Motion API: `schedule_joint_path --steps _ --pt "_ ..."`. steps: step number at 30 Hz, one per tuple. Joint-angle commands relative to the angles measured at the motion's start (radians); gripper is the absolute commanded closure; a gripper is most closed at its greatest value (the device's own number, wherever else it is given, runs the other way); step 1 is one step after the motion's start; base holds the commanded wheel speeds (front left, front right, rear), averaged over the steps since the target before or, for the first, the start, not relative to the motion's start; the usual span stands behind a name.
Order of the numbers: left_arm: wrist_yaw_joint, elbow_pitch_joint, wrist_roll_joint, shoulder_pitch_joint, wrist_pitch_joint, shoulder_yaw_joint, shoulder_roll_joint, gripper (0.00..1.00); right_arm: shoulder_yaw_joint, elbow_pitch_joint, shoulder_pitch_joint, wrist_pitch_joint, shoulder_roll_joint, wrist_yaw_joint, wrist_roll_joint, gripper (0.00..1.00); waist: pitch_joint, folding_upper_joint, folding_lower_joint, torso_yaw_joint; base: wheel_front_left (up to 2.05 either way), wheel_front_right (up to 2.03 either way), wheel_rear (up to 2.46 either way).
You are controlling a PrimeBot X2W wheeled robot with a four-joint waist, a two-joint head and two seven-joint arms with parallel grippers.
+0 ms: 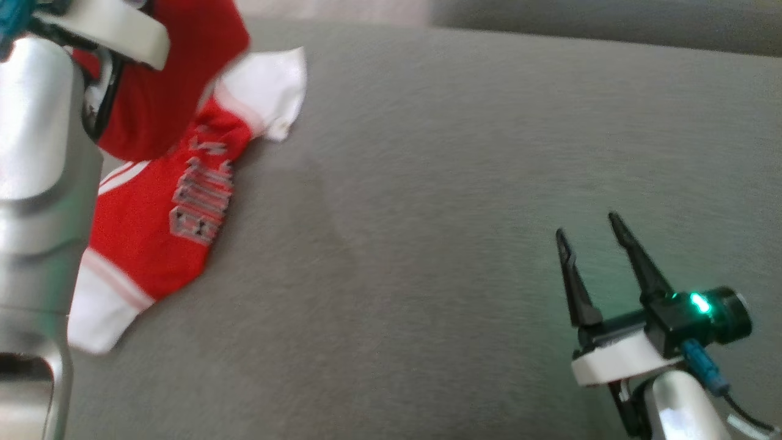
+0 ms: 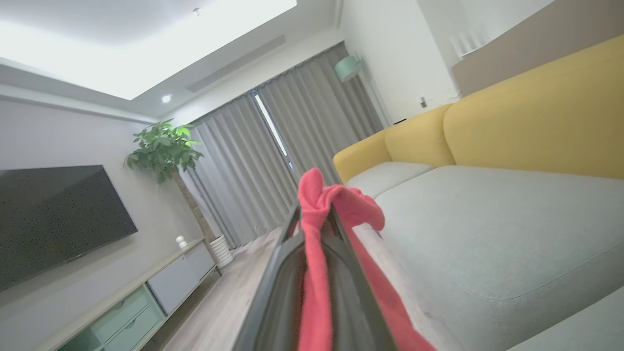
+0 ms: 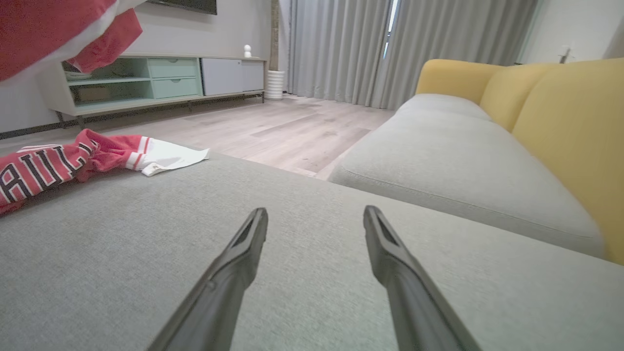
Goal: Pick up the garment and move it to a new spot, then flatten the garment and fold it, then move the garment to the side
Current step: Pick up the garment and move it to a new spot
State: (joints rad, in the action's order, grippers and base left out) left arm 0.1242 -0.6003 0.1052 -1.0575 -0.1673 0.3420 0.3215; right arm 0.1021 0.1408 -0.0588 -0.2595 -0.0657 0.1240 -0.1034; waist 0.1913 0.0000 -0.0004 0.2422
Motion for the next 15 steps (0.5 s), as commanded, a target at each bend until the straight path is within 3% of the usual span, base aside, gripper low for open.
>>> schedule_joint_path --steps 1,15 --pt "0.002 0.063 0.013 -0.025 0.023 -0.008 0.057 1.0 0.028 -0.029 0.006 -0.002 0.009 0.007 0.011 0.0 -0.095 0.0 0.0004 -0.121 0.0 0.0 0.0" --pt "0.006 0.424 0.201 0.185 0.243 0.195 0.127 1.0 0.068 -0.051 0.051 -0.002 0.015 0.007 0.112 0.0 -0.156 0.0 0.0004 -0.523 0.0 0.0 0.0"
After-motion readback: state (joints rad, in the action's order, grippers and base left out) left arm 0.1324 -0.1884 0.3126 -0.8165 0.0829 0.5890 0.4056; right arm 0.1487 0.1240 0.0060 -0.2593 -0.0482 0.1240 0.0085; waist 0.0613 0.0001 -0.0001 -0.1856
